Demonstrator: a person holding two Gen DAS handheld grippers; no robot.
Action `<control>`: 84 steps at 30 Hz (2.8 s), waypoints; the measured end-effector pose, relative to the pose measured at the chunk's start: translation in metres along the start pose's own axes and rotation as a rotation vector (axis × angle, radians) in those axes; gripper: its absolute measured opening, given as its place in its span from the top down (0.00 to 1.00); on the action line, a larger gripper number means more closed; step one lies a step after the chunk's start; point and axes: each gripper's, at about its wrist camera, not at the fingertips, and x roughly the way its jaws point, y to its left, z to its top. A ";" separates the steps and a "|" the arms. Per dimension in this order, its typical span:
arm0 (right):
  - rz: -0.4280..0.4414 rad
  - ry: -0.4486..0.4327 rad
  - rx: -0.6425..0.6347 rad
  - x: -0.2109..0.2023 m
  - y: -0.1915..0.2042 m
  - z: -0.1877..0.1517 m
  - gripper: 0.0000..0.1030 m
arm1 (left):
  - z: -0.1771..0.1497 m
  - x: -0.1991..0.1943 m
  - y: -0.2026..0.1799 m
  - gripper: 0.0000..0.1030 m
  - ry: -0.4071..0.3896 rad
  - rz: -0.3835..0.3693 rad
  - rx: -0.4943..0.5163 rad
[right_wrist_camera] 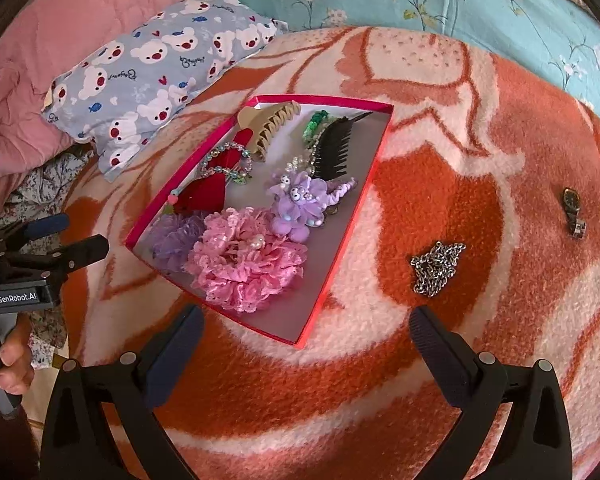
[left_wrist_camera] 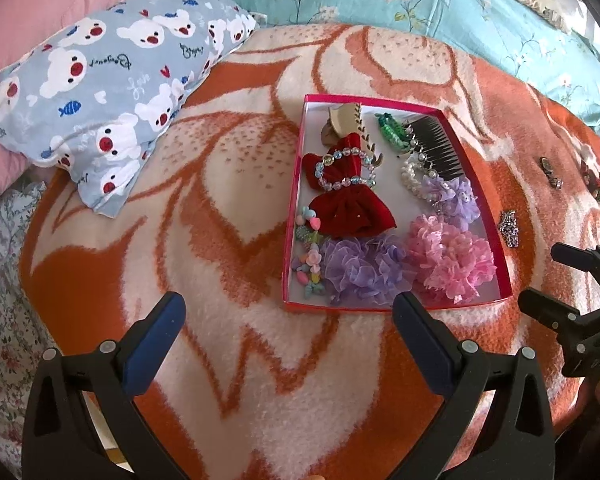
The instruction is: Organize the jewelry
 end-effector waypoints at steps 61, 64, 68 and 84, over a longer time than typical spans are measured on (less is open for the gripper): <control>0.023 -0.121 -0.032 -0.043 0.029 -0.004 0.00 | -0.007 -0.041 -0.007 0.00 -0.089 -0.022 -0.005; 0.021 -0.122 -0.031 -0.044 0.030 -0.003 0.00 | -0.007 -0.041 -0.007 0.00 -0.088 -0.023 -0.005; 0.021 -0.122 -0.032 -0.044 0.030 -0.003 0.00 | -0.009 -0.042 -0.009 0.00 -0.089 -0.021 -0.004; 0.024 -0.121 -0.027 -0.043 0.031 -0.003 0.00 | -0.005 -0.033 -0.007 0.00 -0.080 -0.039 -0.003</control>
